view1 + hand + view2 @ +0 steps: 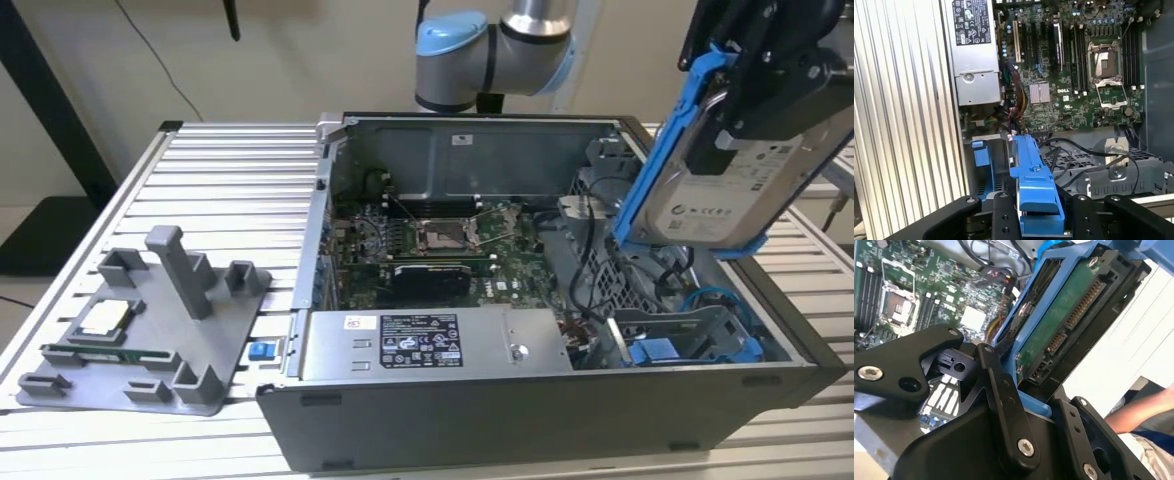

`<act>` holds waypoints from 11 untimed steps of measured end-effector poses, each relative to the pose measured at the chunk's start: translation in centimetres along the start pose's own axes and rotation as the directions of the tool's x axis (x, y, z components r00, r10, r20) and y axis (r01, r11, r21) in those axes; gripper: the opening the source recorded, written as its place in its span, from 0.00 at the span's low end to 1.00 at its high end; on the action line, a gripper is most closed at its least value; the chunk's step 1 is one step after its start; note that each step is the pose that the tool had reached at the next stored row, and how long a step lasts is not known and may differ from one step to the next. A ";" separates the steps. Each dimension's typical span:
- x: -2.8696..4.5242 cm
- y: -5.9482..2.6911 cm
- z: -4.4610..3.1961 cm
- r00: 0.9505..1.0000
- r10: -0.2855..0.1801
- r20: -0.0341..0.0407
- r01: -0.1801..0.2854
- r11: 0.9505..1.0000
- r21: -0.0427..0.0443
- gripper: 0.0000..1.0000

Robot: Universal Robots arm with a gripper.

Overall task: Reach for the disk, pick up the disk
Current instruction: 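Pick up the disk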

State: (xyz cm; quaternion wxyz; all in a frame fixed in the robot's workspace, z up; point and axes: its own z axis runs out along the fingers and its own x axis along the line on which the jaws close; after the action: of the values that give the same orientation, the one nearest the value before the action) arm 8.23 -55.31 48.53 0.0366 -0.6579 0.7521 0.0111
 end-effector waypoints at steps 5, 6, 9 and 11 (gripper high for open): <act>1.21 -0.14 0.31 1.000 0.000 -0.003 0.000 1.000 0.000 0.00; 1.36 -0.15 0.42 1.000 0.000 -0.004 0.000 1.000 0.000 0.00; 1.64 -0.12 0.83 1.000 0.000 -0.007 0.000 1.000 0.001 0.00; 1.70 -0.11 1.17 1.000 -0.002 -0.007 0.002 1.000 0.001 0.00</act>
State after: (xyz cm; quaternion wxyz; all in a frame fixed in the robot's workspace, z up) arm 8.16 -56.93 47.25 0.0341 -0.6588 0.7515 0.0084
